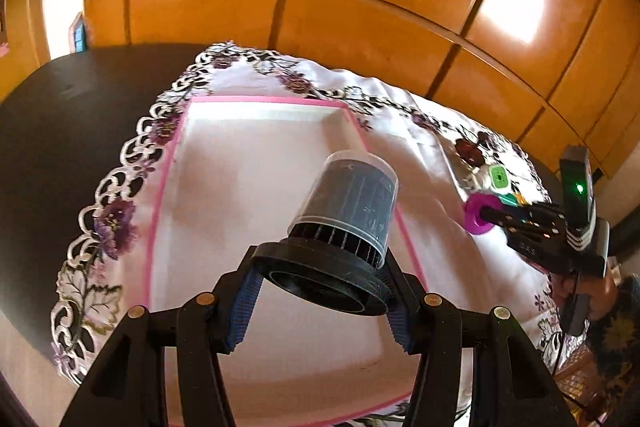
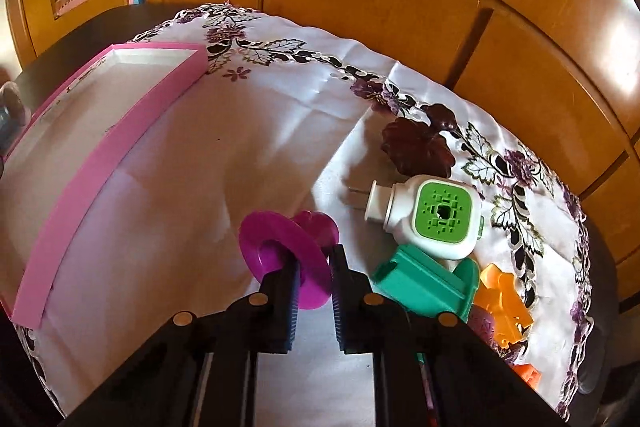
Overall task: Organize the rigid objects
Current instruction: 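Lower the black cylinder into the pink tray and open the left tool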
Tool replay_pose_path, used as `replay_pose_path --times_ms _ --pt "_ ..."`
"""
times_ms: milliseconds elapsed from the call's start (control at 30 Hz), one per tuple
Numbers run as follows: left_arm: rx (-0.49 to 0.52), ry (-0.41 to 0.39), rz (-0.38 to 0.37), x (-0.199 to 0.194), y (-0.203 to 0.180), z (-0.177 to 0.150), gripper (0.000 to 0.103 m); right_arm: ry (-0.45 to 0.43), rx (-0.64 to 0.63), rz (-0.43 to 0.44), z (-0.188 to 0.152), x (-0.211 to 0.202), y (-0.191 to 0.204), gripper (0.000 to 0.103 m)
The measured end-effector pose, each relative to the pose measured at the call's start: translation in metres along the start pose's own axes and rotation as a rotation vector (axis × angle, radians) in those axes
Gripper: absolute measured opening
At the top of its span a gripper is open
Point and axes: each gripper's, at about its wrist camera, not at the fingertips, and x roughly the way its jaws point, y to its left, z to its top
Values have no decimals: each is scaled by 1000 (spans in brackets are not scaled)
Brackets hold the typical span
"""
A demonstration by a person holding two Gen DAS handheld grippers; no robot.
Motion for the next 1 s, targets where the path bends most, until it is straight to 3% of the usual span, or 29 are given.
replay_pose_path --times_ms 467,800,933,1000 --pt "-52 51 77 30 44 35 57 10 18 8 1 2 -2 13" --pt "-51 64 244 81 57 70 58 12 15 -6 1 3 -1 13" --pt "-42 60 269 88 60 74 62 11 12 -7 1 4 -1 13" --pt "-40 45 265 81 56 71 69 11 11 -8 1 4 -1 13"
